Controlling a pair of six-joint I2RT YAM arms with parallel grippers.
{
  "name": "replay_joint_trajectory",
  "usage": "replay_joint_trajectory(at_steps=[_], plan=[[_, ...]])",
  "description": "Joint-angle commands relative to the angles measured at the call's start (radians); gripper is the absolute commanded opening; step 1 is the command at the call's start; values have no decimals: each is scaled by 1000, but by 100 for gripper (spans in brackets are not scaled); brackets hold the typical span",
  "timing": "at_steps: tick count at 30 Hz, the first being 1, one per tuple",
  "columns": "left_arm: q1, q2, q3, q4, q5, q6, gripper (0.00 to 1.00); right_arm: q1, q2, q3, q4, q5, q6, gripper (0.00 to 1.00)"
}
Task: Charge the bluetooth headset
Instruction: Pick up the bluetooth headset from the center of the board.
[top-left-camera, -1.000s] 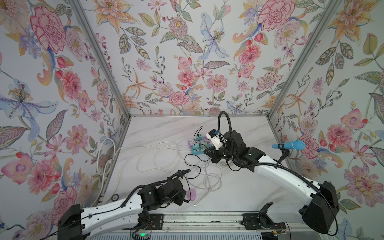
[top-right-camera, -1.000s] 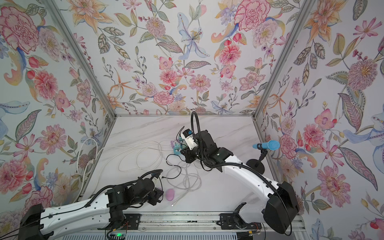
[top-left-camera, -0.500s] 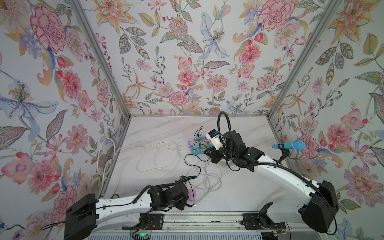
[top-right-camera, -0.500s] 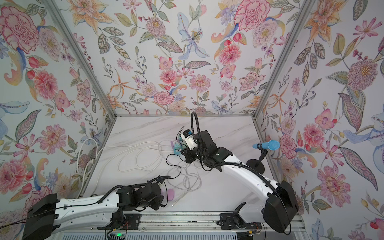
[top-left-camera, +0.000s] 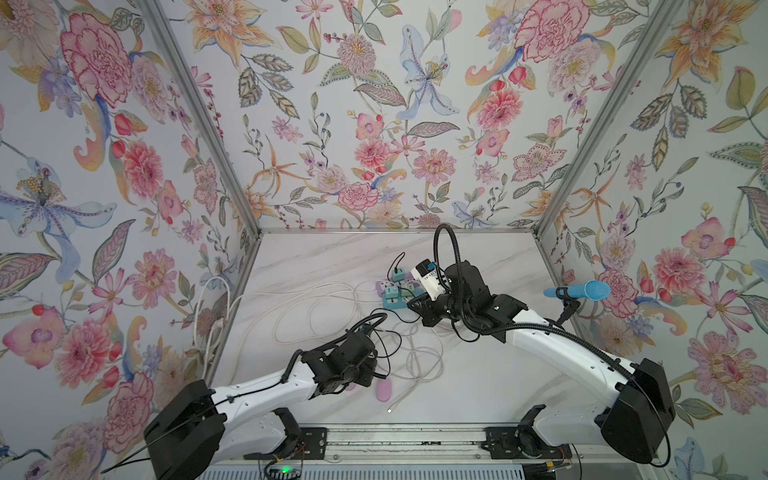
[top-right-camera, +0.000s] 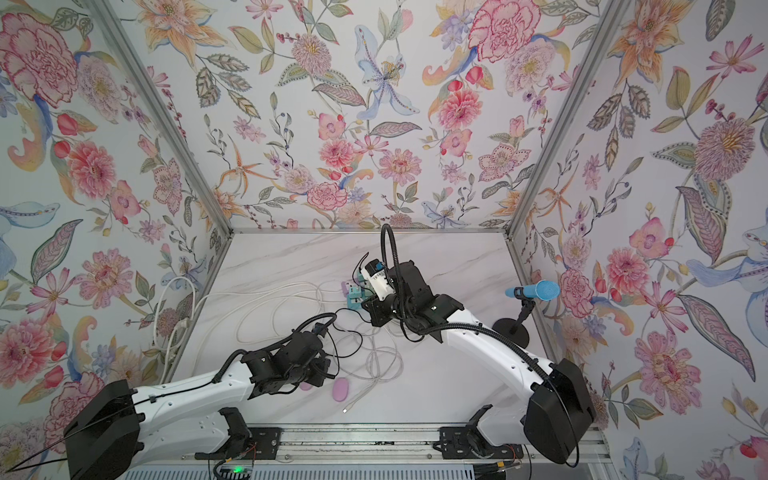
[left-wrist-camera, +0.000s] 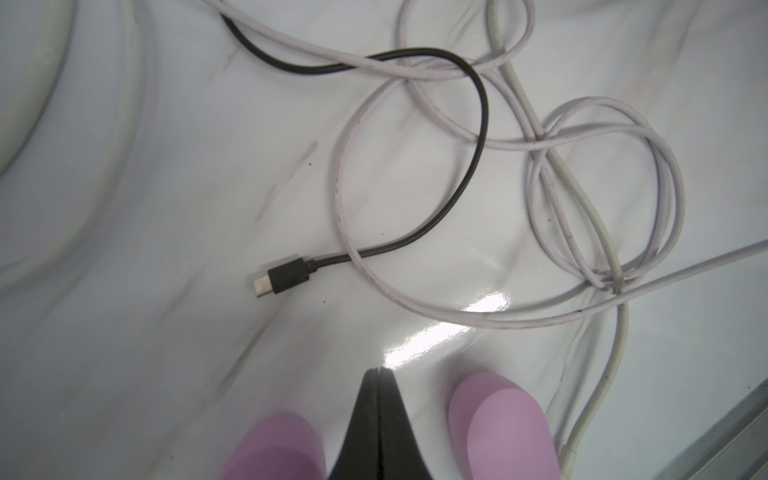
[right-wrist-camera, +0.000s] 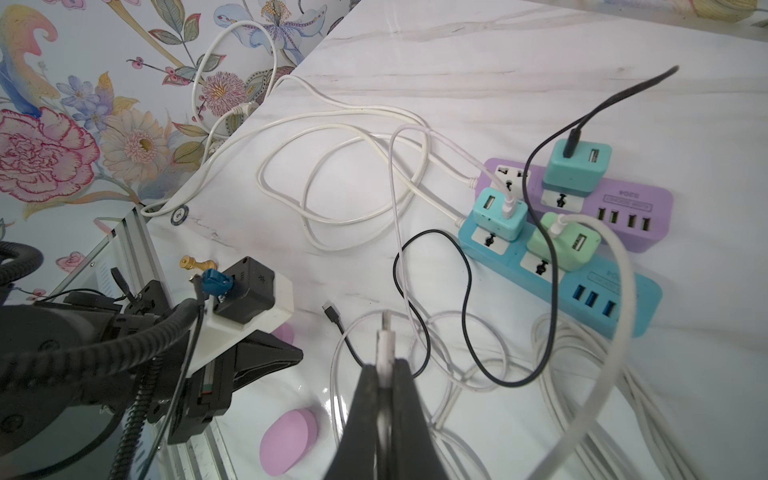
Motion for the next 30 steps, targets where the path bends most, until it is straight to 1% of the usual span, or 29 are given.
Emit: replay_joint_trajectory(at_steps=[1,2,3,5,6,9,10,16,20,24,26,27,30], plan=[[6,-70,33,-48,-4,6,27,-7,21,5,-1,-15,-10,0],[7,-102,33,-78,-22,-4,39,-8,25,7,-1,-19,-10,0],[8,-135,29,-115,-39,-11,55,-9,31,11,0,-24,-10,0],[10,-191,10,-181,-65,-31,78,-9,43,18,-1,-34,-10,0],[11,-218,-7,-209,-75,-43,88,-9,51,23,-1,-40,-10,0],[13,-252,-32,-191,-63,-76,98,-9,65,35,-1,-56,-5,0],[13,-249,-35,-194,-72,-80,100,-7,66,36,-1,-60,-3,0],[12,-212,-85,-194,-98,-126,100,-3,49,26,-2,-62,7,0],[12,-248,-118,-207,-96,-166,97,-4,27,2,2,-50,14,0],[12,-287,-147,-198,-69,-198,84,-3,22,-11,3,-50,20,0],[12,-293,-166,-180,-55,-217,83,-3,19,-11,5,-48,20,0],[12,-292,-176,-174,-52,-224,82,-3,20,-10,6,-47,20,0],[11,-292,-194,-151,-36,-232,69,-3,23,-5,7,-46,19,0]])
